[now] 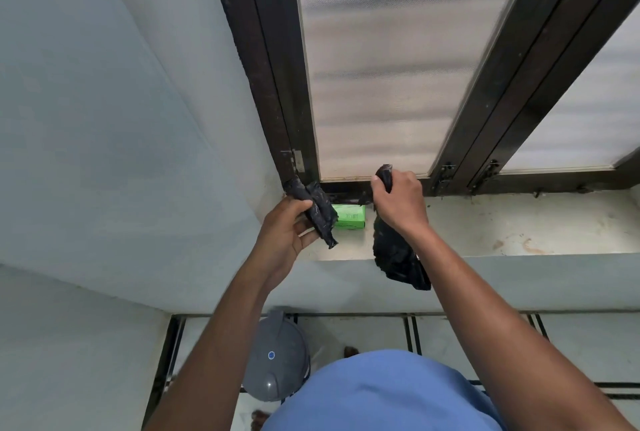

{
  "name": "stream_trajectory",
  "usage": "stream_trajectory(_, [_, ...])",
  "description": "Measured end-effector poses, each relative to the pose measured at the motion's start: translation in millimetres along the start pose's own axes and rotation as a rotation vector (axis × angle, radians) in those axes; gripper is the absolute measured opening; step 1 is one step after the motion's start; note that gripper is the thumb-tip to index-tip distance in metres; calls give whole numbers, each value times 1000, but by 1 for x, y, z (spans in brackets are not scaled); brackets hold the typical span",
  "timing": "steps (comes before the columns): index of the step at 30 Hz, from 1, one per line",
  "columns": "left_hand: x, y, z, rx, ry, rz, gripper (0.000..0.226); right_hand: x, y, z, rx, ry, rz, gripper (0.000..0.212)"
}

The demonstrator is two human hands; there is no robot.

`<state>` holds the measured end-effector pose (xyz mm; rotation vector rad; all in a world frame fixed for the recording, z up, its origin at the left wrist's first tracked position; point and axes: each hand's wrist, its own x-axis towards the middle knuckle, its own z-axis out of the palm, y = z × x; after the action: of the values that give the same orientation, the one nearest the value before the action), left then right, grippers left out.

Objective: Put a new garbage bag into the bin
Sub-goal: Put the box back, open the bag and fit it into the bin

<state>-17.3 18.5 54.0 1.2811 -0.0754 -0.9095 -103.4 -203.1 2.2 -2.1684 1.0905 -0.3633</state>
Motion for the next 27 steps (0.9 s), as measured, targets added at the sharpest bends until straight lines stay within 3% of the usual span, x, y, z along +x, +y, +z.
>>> stream_trajectory(4, [1,-7,-2,78,35,42,15,8,13,-10,-67,58,120,46])
stream_trajectory(8, [4,-13,-1,148,127,96,34,7,19,-14,4,-143,145,97])
stream_trajectory(10, [7,-15,0,72,132,95,35,1,21,-11,8,-159,147,106])
stream_trajectory(12, [9,-18,1,13,121,89,29,-10,21,-5,29,-93,124,99])
stream_trajectory(15, [14,-22,1,-12,116,58,30,-37,23,10,178,36,-24,64])
stream_trajectory(17, [16,-26,3,-10,111,36,34,-51,18,16,424,-97,-31,46])
stream_trajectory(19, [17,-28,5,6,95,25,35,-58,4,9,762,-398,139,59])
stream_trajectory(21, [18,-30,6,18,87,21,34,-58,-2,2,947,-574,226,71])
stream_trajectory(27, [24,-37,1,-30,49,-37,11,-43,13,11,1022,-554,217,47])
